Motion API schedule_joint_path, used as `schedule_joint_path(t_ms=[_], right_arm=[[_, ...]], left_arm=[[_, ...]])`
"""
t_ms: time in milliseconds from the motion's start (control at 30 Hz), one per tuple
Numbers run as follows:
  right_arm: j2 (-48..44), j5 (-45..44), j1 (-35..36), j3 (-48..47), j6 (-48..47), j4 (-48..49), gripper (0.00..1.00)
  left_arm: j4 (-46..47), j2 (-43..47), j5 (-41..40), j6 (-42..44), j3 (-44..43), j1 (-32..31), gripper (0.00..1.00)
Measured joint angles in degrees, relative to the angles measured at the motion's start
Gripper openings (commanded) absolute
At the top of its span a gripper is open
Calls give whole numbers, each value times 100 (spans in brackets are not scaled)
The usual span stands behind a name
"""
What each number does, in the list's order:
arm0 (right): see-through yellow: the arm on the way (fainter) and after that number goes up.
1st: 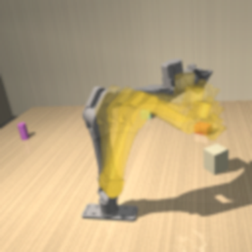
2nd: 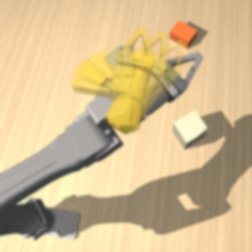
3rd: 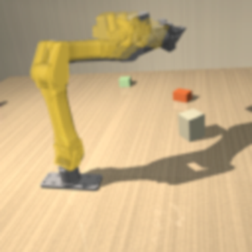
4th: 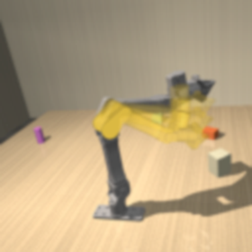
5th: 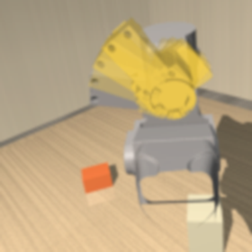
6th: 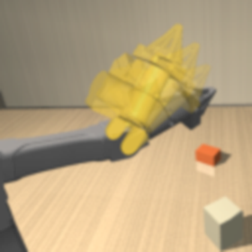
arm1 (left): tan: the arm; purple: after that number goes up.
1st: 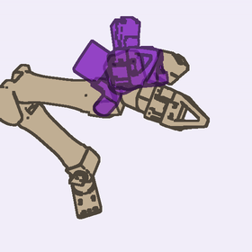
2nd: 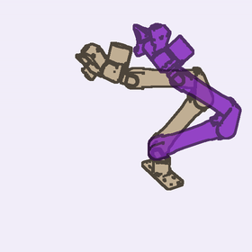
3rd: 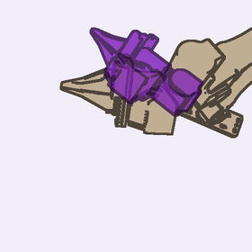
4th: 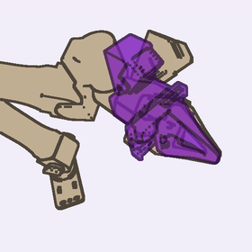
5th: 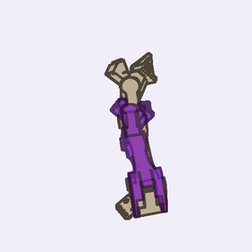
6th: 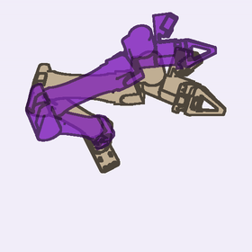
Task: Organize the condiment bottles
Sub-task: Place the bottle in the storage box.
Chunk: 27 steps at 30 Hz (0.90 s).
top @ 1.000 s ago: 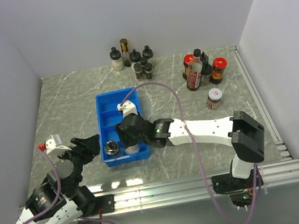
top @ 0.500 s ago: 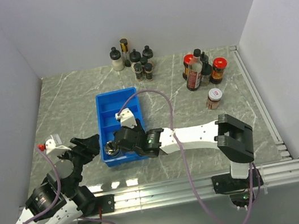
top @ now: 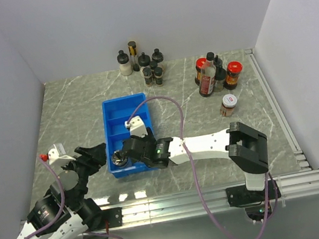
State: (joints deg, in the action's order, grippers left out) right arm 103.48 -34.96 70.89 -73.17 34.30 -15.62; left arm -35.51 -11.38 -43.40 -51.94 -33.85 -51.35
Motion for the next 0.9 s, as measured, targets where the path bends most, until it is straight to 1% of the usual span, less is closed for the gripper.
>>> schedule_joint_path(t_ms=[33, 233, 300, 533, 600, 700, 800, 900], right_arm=[[-2, 2, 0, 0, 11, -7, 77], [-240, 28, 0, 0, 33, -33, 84], [-444, 48, 0, 0, 7, -44, 85], [-1233, -39, -39, -39, -76, -251, 85], [-1624, -168, -116, 20, -59, -398, 85], [-2352, -470, -498, 125, 85, -730, 85], [-2970, -693, -1239, 348, 330, -1023, 85], [-3541, -807, -2140, 981, 444, -1108, 85]], left_arm=[[0, 0, 0, -7, 0, 0, 75], [-24, 0, -2, -31, 0, 0, 78], [-28, -7, -2, -33, 0, 0, 81], [-37, -109, 0, -50, 0, 0, 85], [-37, -136, 0, -50, 0, 0, 86], [-31, -138, 2, -50, 0, 0, 87], [0, -164, 4, -48, 0, 0, 87], [66, -236, 11, -48, 0, 0, 87]])
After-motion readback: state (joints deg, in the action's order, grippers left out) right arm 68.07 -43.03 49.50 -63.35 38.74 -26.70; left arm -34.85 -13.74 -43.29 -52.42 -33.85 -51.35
